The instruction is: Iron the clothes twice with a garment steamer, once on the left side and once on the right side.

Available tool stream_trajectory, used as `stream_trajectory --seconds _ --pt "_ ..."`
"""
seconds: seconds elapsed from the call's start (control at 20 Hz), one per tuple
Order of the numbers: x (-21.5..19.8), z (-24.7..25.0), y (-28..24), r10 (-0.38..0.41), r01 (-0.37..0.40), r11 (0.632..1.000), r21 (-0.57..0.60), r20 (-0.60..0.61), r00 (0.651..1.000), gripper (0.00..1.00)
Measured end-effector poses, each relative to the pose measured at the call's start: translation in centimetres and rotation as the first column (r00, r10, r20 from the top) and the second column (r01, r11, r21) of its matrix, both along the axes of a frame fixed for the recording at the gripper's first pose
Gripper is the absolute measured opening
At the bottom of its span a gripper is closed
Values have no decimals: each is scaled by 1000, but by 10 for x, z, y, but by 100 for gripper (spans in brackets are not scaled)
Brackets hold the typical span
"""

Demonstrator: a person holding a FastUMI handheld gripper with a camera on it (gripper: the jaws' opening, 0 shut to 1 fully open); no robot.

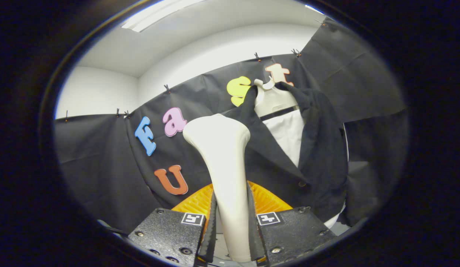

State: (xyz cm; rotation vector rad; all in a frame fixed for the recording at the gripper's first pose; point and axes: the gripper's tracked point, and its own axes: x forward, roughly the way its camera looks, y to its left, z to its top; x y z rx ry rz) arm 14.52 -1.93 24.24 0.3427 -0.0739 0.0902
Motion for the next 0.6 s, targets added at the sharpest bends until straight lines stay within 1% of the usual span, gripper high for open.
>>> stream_trajectory --seconds 0.2,0.35,0.6 --pt "22 24 -29 -70 71 997 -17 38 997 38" --pt "45 28 -35 -102 103 994 -24 33 994 38" --pt "79 31 -37 -173 175 982 -77 41 984 39"
